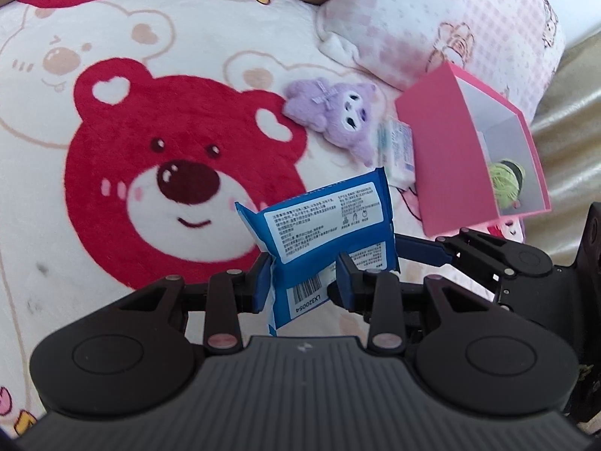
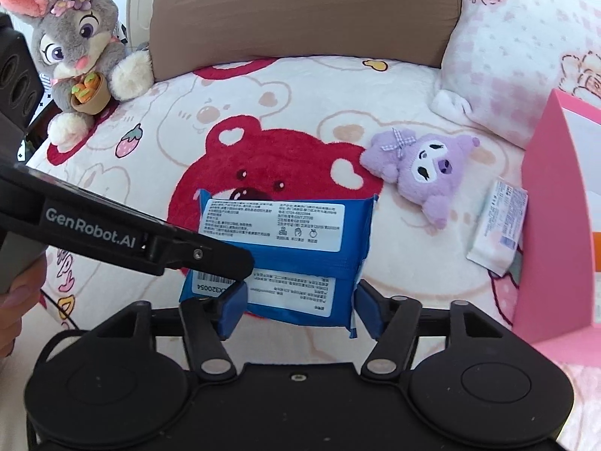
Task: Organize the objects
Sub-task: 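Lift the wipes pack with the left gripper toward the pink box, then carry the wipes pack over the pink box and lower it inside, then open the left gripper to release the wipes pack into the box, then withdraw the left tool up and away from the pink box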
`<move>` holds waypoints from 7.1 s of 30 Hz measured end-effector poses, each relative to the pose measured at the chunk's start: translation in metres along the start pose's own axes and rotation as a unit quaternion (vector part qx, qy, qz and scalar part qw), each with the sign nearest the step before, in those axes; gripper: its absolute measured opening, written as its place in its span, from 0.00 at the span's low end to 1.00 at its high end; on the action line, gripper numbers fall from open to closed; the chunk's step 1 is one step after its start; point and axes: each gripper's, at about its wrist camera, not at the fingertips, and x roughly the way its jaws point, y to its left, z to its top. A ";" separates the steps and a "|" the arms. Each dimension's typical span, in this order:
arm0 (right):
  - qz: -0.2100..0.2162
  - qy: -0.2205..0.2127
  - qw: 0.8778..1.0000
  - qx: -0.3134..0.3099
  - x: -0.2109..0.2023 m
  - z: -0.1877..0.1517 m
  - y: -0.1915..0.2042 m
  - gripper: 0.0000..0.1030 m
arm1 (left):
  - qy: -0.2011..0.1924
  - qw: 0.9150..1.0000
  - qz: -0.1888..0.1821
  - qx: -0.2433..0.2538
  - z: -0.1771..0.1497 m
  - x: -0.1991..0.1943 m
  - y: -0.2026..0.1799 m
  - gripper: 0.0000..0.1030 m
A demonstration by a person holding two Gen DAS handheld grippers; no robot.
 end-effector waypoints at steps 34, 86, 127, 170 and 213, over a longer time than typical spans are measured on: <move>0.030 -0.005 1.000 0.006 -0.106 -0.017 -0.021 0.82 | -0.008 0.997 0.009 0.071 -0.023 -0.058 -0.116 0.35; -0.084 -0.113 0.990 0.021 -0.194 -0.011 -0.130 0.84 | -0.049 0.985 -0.047 0.156 0.036 -0.020 -0.267 0.37; -0.161 0.030 0.986 0.004 -0.106 0.051 -0.322 0.68 | 0.006 0.995 -0.040 0.094 0.141 0.206 -0.327 0.37; -0.102 -0.077 0.985 0.112 -0.125 -0.002 -0.307 0.31 | -0.006 0.994 0.002 0.112 0.125 0.180 -0.320 0.55; -0.095 -0.106 0.983 0.119 -0.217 -0.033 -0.165 0.64 | 0.010 0.984 -0.003 0.179 0.048 -0.018 -0.245 0.61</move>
